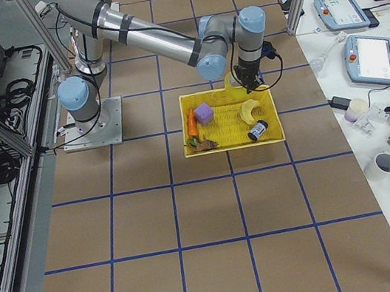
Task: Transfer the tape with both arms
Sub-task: 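Carry the tape roll to the table center and release it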
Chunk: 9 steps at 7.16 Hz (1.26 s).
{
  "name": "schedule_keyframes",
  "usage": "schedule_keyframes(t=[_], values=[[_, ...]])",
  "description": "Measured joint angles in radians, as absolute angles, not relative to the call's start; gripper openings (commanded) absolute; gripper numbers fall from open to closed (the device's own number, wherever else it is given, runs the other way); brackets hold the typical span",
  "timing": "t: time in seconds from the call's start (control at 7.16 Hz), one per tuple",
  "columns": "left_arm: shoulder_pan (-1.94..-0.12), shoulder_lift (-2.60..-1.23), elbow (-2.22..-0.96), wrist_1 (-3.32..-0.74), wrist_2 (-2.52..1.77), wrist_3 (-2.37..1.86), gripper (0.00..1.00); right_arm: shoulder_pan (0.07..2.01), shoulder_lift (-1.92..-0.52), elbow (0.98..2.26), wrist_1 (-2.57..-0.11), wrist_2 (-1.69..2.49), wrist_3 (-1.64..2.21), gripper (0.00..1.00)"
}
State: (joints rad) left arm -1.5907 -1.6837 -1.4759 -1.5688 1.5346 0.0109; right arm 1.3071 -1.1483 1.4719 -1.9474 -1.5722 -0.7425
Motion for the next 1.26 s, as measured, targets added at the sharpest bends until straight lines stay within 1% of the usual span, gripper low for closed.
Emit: schedule_keyframes(t=[0.7, 1.12, 1.26], values=[[-1.587, -1.684, -1.477, -1.560, 1.534, 0.009, 1.00, 1.662, -0.991, 1.365, -1.989, -1.514, -0.172, 0.00], [-1.582, -1.685, -1.477, -1.560, 1.535, 0.010, 1.00, 1.786, -0.877, 1.298, -2.062, -1.501, 0.018, 0.00], [-1.581, -1.686, -1.477, -1.560, 1.536, 0.010, 1.00, 1.803, -0.851, 1.283, -2.072, -1.501, 0.042, 0.19]])
